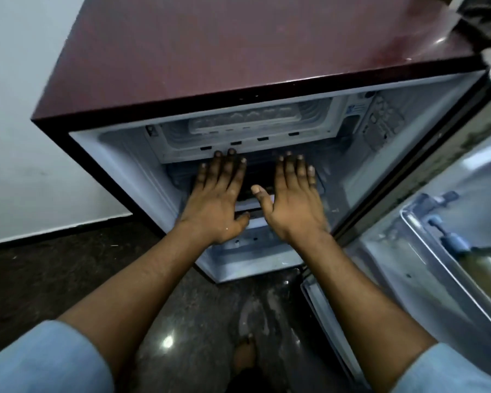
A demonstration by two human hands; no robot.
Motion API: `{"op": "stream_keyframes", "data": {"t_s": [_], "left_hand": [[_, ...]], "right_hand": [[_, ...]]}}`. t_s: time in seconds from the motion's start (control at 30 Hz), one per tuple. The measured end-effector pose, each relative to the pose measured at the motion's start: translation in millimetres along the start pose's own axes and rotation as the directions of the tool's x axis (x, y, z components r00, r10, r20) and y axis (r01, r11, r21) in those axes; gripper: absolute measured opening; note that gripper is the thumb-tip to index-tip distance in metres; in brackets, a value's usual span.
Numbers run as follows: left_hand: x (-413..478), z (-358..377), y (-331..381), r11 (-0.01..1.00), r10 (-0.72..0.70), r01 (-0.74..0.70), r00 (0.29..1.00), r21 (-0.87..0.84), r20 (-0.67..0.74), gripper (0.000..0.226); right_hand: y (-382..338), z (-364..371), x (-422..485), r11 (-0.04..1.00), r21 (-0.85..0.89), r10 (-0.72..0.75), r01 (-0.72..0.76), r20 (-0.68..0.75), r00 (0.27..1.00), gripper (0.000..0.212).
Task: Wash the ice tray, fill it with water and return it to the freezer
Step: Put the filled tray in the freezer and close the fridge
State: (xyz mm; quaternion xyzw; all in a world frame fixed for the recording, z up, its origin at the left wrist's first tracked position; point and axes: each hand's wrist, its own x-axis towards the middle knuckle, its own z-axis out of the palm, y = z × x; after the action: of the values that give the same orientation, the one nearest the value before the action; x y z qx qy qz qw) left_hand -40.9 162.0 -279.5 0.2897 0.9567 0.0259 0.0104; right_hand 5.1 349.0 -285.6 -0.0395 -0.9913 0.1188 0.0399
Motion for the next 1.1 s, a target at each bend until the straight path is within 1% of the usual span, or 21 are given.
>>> {"op": "stream_keyframes", "data": {"t_s": [0.1,0.17,0.27,0.33,0.43,0.47,0.5,0.6,0.63,0.73,0.83,0.93,1.1], "left_hand": [[-25,-11,8,0.996,0.089,-0.089,0.995,0.012,0.049,0.112],[-38,-22,17,0.984,0.179,-0.180,0.981,0.002,0.071,0.111],[-47,-45,35,0.959,0.283,-0.281,0.956,-0.029,0.081,0.109],[-49,-66,52,0.925,0.380,-0.378,0.921,-0.032,0.083,0.109],[-46,-95,79,0.848,0.530,-0.529,0.846,-0.025,0.068,0.109],[-43,-105,91,0.813,0.582,-0.582,0.811,-0.025,0.060,0.109],[-42,-113,102,0.776,0.631,-0.630,0.774,-0.024,0.053,0.109],[-35,-139,141,0.635,0.773,-0.773,0.635,0.010,0.005,0.106],[-34,-148,158,0.586,0.810,-0.810,0.586,0.025,-0.014,0.106],[-34,-169,203,0.477,0.878,-0.877,0.472,0.058,-0.078,0.104],[-39,-184,247,0.396,0.915,-0.916,0.386,0.073,-0.121,0.103],[-44,-193,288,0.362,0.927,-0.928,0.348,0.086,-0.141,0.103],[-55,-197,353,0.308,0.944,-0.944,0.288,0.118,-0.161,0.101]], "right_hand": [[-2,-25,-44,0.998,0.036,0.047,-0.049,0.041,0.998,0.095],[-1,-46,-77,0.994,0.032,0.098,-0.100,0.063,0.993,0.094],[-1,-78,-121,0.985,0.013,0.173,-0.174,0.075,0.982,0.092],[1,-104,-148,0.977,-0.013,0.214,-0.214,0.096,0.972,0.090],[3,-144,-182,0.965,-0.046,0.261,-0.258,0.080,0.962,0.088],[4,-159,-195,0.960,-0.050,0.279,-0.277,0.047,0.959,0.088],[4,-171,-206,0.955,-0.050,0.292,-0.291,0.014,0.956,0.088],[11,-204,-236,0.942,-0.070,0.323,-0.329,-0.088,0.942,0.084],[15,-214,-247,0.930,-0.088,0.343,-0.357,-0.137,0.929,0.083],[30,-240,-280,0.878,-0.116,0.421,-0.464,-0.272,0.865,0.080],[45,-257,-312,0.822,-0.124,0.479,-0.556,-0.377,0.793,0.081],[59,-270,-341,0.755,-0.123,0.546,-0.644,-0.426,0.722,0.080],[75,-284,-378,0.637,-0.095,0.681,-0.765,-0.395,0.616,0.086]]}}
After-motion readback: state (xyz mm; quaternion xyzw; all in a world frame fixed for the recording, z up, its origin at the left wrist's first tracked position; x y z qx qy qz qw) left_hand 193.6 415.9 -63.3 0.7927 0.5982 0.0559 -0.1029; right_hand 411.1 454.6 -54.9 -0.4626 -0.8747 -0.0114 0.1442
